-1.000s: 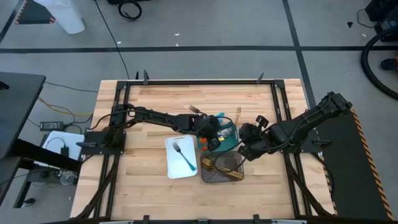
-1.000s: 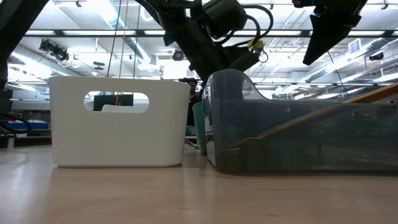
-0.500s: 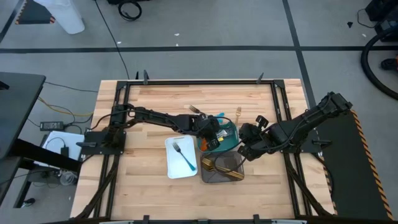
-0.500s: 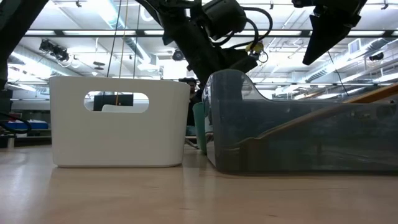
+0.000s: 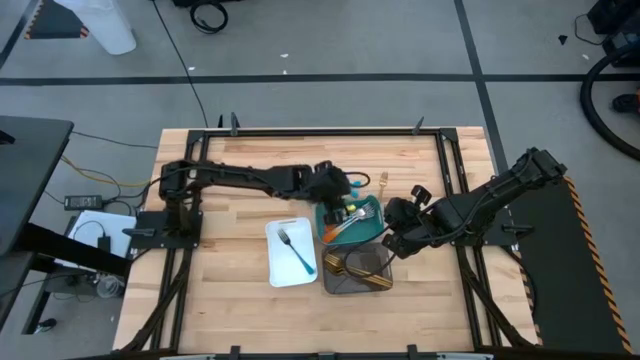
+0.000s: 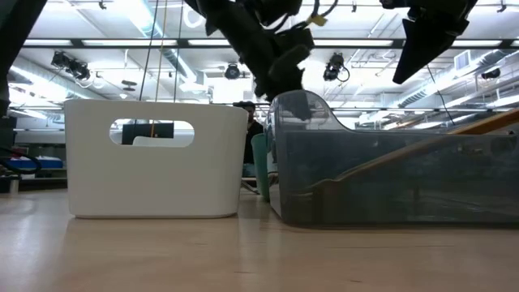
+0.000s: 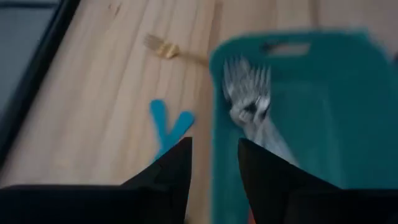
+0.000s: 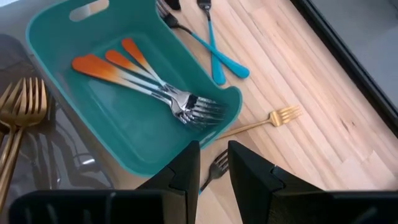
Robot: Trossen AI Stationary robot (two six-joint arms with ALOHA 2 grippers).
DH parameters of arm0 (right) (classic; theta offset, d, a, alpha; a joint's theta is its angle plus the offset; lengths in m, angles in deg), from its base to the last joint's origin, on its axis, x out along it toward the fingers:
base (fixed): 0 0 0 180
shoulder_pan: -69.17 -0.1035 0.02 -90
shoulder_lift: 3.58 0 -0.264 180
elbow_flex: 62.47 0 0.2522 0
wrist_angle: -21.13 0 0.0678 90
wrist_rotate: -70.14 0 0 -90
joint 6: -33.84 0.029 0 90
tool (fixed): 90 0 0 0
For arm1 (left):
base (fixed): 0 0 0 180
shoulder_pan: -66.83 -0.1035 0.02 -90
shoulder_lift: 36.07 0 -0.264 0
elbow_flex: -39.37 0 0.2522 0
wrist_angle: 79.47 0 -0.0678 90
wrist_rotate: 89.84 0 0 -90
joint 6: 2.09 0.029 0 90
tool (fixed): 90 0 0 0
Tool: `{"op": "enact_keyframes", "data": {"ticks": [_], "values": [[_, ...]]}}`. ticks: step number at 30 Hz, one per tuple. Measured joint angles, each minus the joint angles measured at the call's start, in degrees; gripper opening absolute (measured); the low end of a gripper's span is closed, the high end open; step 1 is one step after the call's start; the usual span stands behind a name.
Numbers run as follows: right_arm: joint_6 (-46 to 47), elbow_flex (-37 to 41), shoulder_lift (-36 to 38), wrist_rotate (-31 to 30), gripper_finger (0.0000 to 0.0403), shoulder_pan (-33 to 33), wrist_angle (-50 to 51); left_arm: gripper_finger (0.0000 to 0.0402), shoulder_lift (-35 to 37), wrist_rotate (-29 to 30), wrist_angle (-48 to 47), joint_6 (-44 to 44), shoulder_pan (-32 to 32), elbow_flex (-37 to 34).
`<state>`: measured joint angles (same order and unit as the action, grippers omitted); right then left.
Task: Sort silverware by color (type)
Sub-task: Put the blue fork into the white bin
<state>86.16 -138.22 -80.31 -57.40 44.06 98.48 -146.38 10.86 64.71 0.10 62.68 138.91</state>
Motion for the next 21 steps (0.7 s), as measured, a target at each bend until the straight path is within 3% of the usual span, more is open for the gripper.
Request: {"op": "enact_keyframes", "data": {"ticks": [4, 8, 17, 21], "values": [[-0.03, 0.0, 0.0, -0.16, 0.0093, 0.06, -0.18, 0.0131, -0.09, 2.53, -4.71, 13.73, -1.71, -0.09], [-0.33, 0.0, 0.0, -0.31, 0.0093, 0.04, -0.6, 0.0125, -0.71, 3.64, -6.55, 16.05, -4.75, -0.09], [-1.08, 0.0, 0.0, -0.8, 0.0093, 0.15, -1.08, 0.0117, -0.71, -15.88, -10.37, 16.45, -13.96, -0.11], [-1.08, 0.0, 0.0, -2.21, 0.0093, 0.17, -1.44, 0.0116, -0.86, -19.5, -12.86, 15.88, -15.49, -0.11]]}}
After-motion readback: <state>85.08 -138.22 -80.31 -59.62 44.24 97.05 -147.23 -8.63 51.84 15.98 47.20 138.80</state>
